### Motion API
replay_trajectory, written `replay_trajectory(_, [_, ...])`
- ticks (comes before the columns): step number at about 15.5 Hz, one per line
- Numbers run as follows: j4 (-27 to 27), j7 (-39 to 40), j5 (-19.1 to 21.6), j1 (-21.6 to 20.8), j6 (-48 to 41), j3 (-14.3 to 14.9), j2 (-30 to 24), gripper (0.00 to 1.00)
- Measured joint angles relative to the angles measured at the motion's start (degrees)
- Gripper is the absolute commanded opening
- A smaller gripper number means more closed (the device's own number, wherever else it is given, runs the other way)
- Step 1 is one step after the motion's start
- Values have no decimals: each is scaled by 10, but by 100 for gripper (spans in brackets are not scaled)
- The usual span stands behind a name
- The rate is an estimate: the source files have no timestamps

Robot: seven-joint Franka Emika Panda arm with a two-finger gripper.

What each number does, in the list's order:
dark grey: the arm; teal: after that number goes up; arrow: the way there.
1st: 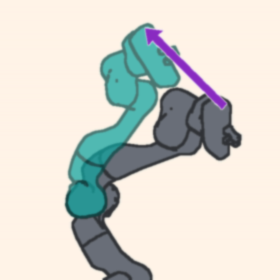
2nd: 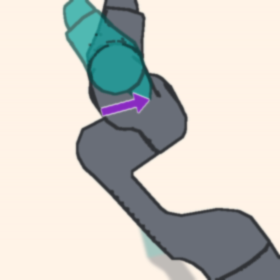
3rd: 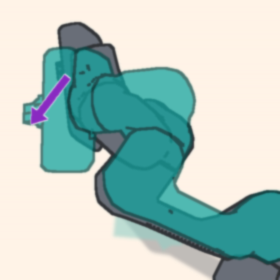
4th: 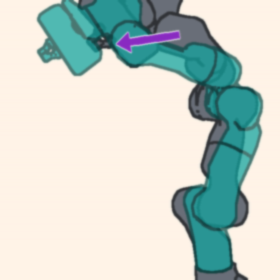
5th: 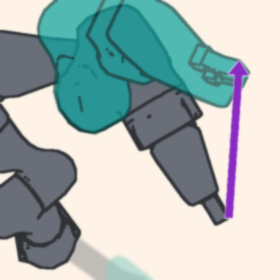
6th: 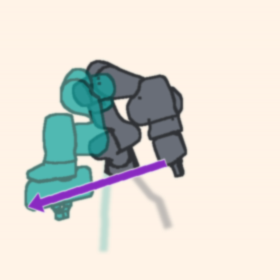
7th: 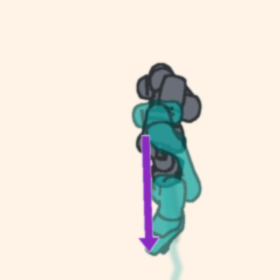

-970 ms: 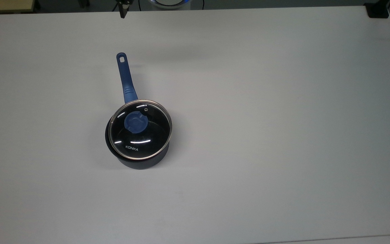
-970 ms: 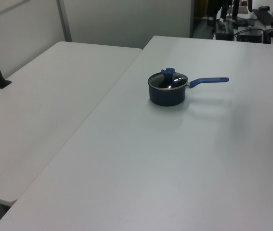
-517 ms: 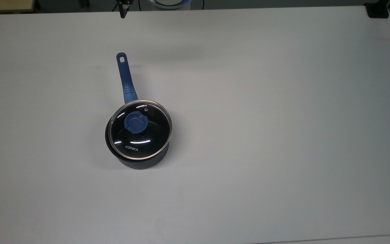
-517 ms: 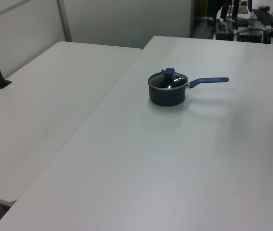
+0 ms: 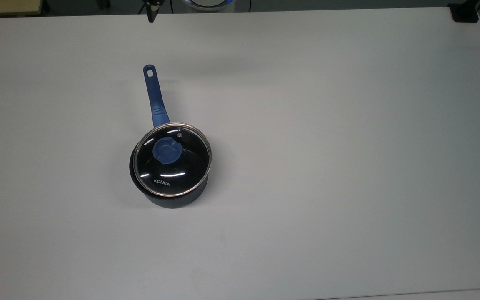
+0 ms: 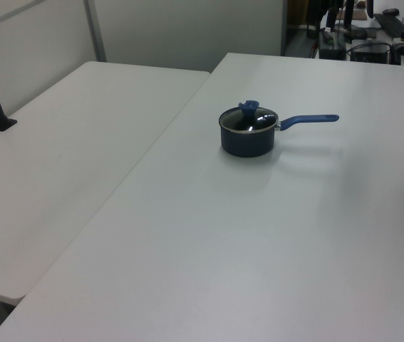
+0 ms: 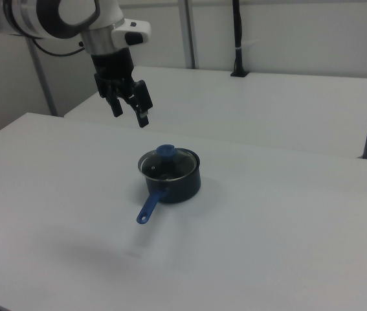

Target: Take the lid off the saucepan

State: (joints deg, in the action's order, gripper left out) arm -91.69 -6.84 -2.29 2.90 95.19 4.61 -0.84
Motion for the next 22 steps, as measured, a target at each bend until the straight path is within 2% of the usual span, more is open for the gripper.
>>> replay_trajectory(17, [-3, 0, -6, -4, 1, -9, 17, 99])
replay_trajectory(19, [-3, 0, -6, -4, 16, -10, 25, 98])
replay_trajectory(22, [-4, -4, -6, -4, 83, -10, 51, 100])
